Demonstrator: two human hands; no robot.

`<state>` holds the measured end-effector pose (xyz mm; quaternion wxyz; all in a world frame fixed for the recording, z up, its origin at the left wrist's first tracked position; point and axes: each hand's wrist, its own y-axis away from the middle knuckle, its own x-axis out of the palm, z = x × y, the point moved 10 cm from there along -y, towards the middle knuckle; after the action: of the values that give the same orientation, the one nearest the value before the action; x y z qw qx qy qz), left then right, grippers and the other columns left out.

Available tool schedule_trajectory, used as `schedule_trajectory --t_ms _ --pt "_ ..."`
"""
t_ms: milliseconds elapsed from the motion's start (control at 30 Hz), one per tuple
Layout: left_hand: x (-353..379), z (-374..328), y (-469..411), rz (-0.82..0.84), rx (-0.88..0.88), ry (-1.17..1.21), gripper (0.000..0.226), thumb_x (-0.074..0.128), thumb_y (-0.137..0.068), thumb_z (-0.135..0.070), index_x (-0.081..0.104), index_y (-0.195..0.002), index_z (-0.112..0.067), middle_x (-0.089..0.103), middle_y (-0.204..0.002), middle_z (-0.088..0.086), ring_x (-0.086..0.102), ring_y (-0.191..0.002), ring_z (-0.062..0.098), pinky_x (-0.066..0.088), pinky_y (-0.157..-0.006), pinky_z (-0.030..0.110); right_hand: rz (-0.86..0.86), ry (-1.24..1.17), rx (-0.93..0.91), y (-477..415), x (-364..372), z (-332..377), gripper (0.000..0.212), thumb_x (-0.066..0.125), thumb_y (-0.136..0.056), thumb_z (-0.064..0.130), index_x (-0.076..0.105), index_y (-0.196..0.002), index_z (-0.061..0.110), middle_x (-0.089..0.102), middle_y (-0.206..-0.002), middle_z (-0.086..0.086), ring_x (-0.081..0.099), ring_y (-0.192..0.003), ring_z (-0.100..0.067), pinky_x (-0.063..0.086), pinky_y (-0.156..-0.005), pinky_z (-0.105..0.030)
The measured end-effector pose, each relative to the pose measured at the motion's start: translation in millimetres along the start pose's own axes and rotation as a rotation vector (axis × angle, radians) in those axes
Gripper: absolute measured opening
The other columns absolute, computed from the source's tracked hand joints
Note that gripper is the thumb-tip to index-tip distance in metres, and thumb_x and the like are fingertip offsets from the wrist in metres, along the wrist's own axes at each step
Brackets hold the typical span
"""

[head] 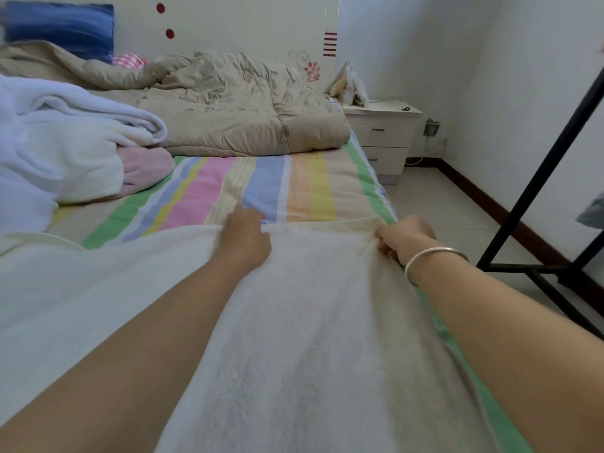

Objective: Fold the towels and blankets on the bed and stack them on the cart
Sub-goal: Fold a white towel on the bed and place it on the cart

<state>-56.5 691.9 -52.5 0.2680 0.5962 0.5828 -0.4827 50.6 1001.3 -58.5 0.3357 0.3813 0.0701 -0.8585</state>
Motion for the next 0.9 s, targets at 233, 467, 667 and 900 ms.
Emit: schedule_trajectory --t_ms 233,467,667,900 --pt "-41 -13 31 -0.18 0.181 0.007 0.046 0.051 -0.095 -0.014 0.046 -0.139 -0.008 0.042 -0.148 0.011 0.042 -0.133 0.03 0.027 -0.109 0.037 -0.093 0.254 -0.571 100 28 72 0.059 0.053 -0.089 0.023 0.032 -0.144 0.021 0.024 -0.152 -0.007 0.026 -0.138 -0.028 0.025 -0.111 -0.04" --pt "-94 51 108 -0.062 0.179 -0.071 0.043 0.043 -0.1 -0.024 0.045 -0.142 -0.018 0.035 -0.155 0.001 0.035 -0.139 0.019 0.014 -0.118 0.033 0.339 0.565 -0.855 275 148 95 0.061 0.018 -0.1 0.051 0.02 -0.152 0.019 0.008 -0.161 -0.009 0.0 -0.148 -0.028 -0.006 -0.117 -0.052" --pt "-163 165 180 0.045 0.146 -0.099 0.044 0.034 -0.101 -0.031 0.046 -0.142 -0.02 0.036 -0.154 -0.001 0.037 -0.138 0.016 0.016 -0.118 0.032 0.387 0.544 -0.727 387 191 106 0.068 0.016 -0.099 0.053 0.007 -0.154 0.013 -0.004 -0.161 -0.014 -0.01 -0.147 -0.033 -0.007 -0.117 -0.051" --pt "-266 282 266 0.084 0.101 0.004 0.039 0.04 -0.102 -0.025 0.051 -0.138 -0.018 0.042 -0.151 0.0 0.04 -0.137 0.02 0.028 -0.112 0.035 0.418 0.545 -0.804 578 230 118 0.07 0.021 -0.1 0.051 0.006 -0.154 0.009 -0.004 -0.161 -0.012 -0.01 -0.147 -0.028 -0.008 -0.118 -0.049"
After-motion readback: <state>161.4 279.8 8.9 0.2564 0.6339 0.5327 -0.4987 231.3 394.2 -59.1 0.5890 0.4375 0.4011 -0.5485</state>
